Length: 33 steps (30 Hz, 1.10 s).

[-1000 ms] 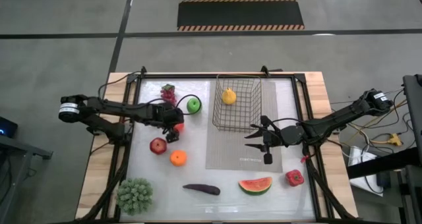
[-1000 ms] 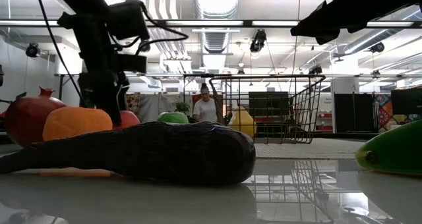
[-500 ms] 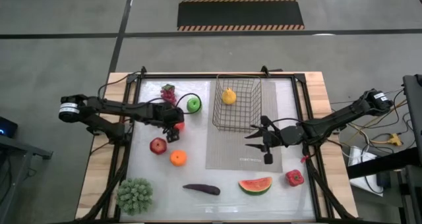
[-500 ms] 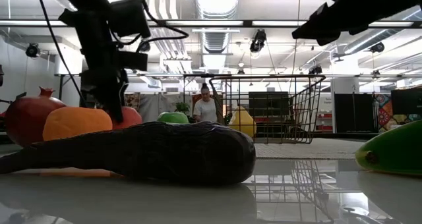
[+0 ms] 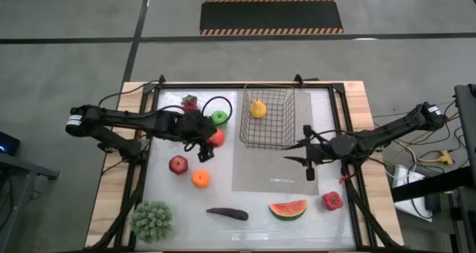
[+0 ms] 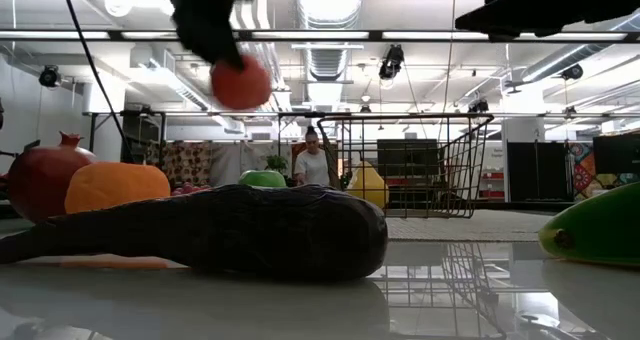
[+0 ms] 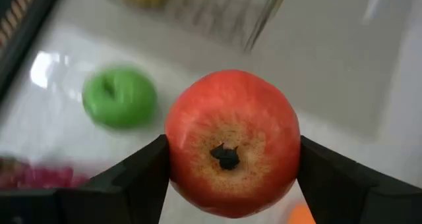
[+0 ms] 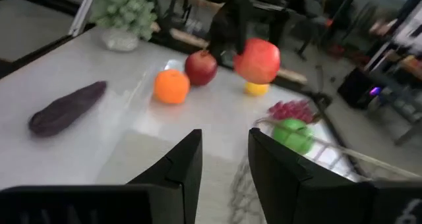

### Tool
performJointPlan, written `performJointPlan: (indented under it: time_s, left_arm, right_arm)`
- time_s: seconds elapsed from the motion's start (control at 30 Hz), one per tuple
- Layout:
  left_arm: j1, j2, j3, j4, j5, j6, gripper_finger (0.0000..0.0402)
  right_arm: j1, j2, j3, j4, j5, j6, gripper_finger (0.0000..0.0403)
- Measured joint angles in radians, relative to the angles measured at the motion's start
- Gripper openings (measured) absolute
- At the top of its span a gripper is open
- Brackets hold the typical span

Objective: Build produce basket
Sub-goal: Put the red apple into the wire basket

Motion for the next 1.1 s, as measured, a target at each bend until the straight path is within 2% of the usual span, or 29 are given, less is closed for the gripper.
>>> performJointPlan:
  time_s: [0.3,0.47,0.57,0.73,1.1]
  left_arm:
    - [-0.025,0.003,0.088,0.292,-0.024,0.048,0.0266]
    - [-0.025,0.042,0.111,0.451,-0.018,0.106,0.0267]
    - [-0.025,0.095,0.161,0.486,0.006,0.127,0.0267]
    - [-0.023,0.22,0.314,0.459,0.04,0.15,0.0267]
    - [0.027,0.497,0.695,0.221,0.06,0.265,0.0267]
  right_arm:
    - [-0.13,-0.171,-0.17,0.24,-0.093,-0.071,0.0111]
    - [-0.199,-0.252,-0.217,0.243,-0.105,-0.062,0.0111]
    - [-0.204,-0.312,-0.237,0.236,-0.122,-0.061,0.0111]
    - [-0.203,-0.406,-0.246,0.209,-0.134,-0.06,0.0111]
    - [-0.203,-0.585,-0.159,-0.098,-0.131,0.001,0.0111]
